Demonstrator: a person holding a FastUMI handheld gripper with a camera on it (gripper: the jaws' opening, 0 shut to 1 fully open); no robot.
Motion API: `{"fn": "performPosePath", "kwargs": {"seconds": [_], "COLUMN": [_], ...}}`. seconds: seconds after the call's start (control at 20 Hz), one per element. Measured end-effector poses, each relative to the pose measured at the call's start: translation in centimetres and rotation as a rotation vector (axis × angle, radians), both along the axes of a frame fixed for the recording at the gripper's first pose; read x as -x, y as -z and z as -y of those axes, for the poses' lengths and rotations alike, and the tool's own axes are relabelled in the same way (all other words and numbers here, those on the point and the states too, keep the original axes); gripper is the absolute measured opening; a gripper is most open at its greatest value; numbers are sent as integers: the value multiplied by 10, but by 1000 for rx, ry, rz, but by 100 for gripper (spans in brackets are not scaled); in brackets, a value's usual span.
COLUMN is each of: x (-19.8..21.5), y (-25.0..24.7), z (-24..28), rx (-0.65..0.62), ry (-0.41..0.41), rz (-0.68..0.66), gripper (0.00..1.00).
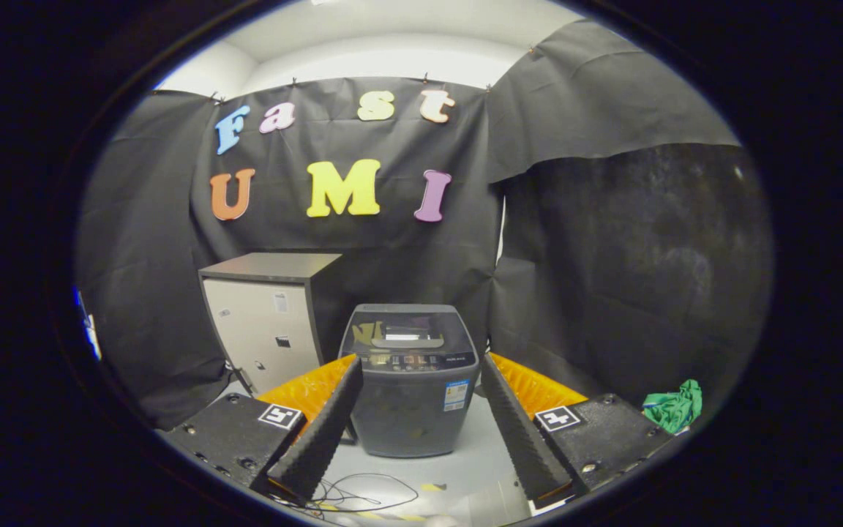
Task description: Put the clothes into the washing machine and then close the washing machine lid.
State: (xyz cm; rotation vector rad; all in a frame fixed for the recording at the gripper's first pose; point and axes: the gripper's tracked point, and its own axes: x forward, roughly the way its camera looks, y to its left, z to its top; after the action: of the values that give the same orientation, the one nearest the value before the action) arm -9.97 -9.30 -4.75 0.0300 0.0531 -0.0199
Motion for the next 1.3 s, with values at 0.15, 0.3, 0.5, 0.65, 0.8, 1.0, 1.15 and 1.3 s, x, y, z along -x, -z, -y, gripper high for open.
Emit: {"fn": "performPosePath", "kwargs": {"seconds": [0.15, 0.3, 0.5, 0.65, 0.8, 1.0, 1.15, 1.3], "x": [-2, -2, -4, -6, -6, -8, -10, -11], "y": [3, 3, 1, -2, -4, -5, -7, -12], "z": [-1, 0, 3, 3, 2, -2, -1, -4], "rx": [-3, 2, 3, 9, 10, 11, 14, 9], "ry": [-11, -18, -22, -28, -38, -51, -54, -59], "rz": [-6, -11, -14, -8, -6, -10, -6, 1], "gripper": [100, 100, 100, 100, 100, 100, 100, 100]}}
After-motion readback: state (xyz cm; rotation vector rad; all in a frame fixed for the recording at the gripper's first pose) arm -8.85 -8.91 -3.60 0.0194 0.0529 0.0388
